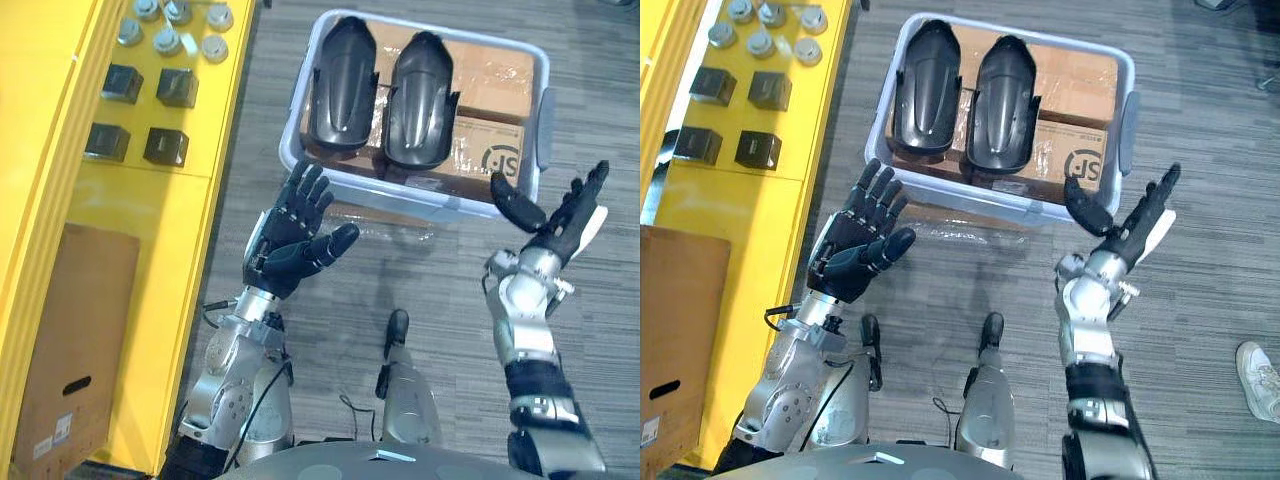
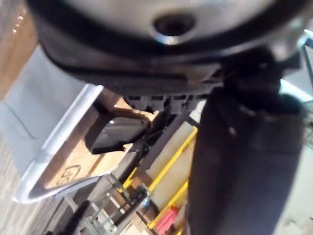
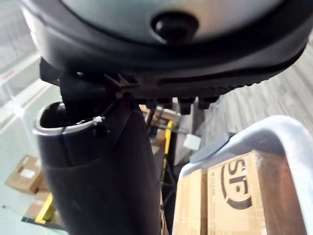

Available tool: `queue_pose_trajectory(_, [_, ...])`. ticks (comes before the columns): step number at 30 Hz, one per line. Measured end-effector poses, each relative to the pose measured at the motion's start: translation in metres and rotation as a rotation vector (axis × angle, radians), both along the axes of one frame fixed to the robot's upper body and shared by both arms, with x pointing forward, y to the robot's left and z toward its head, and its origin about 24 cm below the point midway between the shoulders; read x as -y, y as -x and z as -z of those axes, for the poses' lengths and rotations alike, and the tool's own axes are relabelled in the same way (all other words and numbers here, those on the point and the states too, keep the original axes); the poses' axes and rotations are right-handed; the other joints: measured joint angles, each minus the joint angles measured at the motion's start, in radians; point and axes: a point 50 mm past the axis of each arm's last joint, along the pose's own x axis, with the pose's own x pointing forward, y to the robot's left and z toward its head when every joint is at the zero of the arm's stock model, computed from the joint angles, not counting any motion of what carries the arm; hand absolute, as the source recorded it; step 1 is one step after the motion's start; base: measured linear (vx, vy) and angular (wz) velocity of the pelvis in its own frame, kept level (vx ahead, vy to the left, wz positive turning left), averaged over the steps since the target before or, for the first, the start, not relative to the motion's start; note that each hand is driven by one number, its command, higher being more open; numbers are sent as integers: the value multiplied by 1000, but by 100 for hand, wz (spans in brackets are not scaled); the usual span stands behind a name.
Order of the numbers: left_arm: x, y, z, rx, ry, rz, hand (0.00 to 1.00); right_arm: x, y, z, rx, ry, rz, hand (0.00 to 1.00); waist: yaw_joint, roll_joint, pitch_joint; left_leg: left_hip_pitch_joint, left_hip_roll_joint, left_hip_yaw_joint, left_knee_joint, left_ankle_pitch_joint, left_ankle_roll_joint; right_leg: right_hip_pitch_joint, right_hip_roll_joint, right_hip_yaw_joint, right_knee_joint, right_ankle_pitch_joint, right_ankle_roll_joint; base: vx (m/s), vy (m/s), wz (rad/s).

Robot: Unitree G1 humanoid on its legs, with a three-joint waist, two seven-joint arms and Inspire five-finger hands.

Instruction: Walk over and take three plastic housings, then place them on the shelf

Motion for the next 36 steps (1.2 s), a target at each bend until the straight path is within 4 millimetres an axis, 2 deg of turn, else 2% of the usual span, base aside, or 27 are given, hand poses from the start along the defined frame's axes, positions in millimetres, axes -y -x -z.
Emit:
queue_pose_trajectory(3, [0,-3,3,-9,-7,-1,100,9,-16,-26,29,45,0,100,6,8,36,-29,-1,-23,16,2,2,-9,0,-17,2,0,1,-31,-5,18])
queue_pose_trajectory(7, [-1,-8,8,-25,-13,-9,100,18,-34,-46,18,64,-5,100,28,18,54,-53,-3,-40,30,5,5,-18,0,-31,6,1,1,-20,-7,10])
queue_pose_trajectory(10, [0,-11,9,-26,-17,-7,100,30,-46,-67,1,73,3,100,33,42,73,-75,-5,-67,43,7,7,-22,0,-53,19,1,1,-15,0,18])
queue_pose_trajectory(13, [1,-11,17,-58,-21,-4,100,39,-56,-79,-34,73,4,100,52,47,77,-91,-10,-78,45,10,8,-30,-4,-65,19,1,1,-10,0,11])
queue_pose_trajectory(16, [3,-10,23,-85,-25,5,100,46,-58,-87,-41,69,10,100,61,58,82,-97,-17,-90,45,12,11,-28,-8,-74,20,1,1,-3,5,13])
queue_pose_trajectory(18, [7,-9,28,-103,-30,21,100,55,-58,-107,-23,97,23,100,66,79,99,-106,-27,-100,45,18,17,-31,-18,-90,28,4,5,-18,20,19])
queue_pose_trajectory(21, [8,-8,33,-122,-32,24,100,54,-63,-122,-12,111,26,100,77,85,108,-110,-28,-103,45,20,18,-36,-20,-96,33,4,5,-6,4,3])
queue_pose_trajectory(28, [11,-6,37,-143,2,32,100,64,-66,-135,-101,127,52,100,89,89,110,-128,-42,-115,45,29,23,-44,-32,-113,36,4,6,-10,-1,8])
queue_pose_trajectory(33, [13,-6,38,-147,6,36,100,88,-59,-130,-246,93,112,100,107,116,123,-140,-46,-132,47,34,25,-45,-34,-126,43,5,7,-15,-5,8])
queue_pose_trajectory(34, [13,-6,39,-151,6,36,100,90,-58,-126,-272,83,113,0,111,119,123,-142,-46,-134,47,35,24,-46,-34,-127,43,5,7,0,0,0])
queue_pose_trajectory(36, [13,-6,40,-155,4,35,100,92,-58,-129,-280,79,108,0,111,120,123,-146,-46,-137,47,37,24,-46,-34,-130,43,5,7,-13,-15,5])
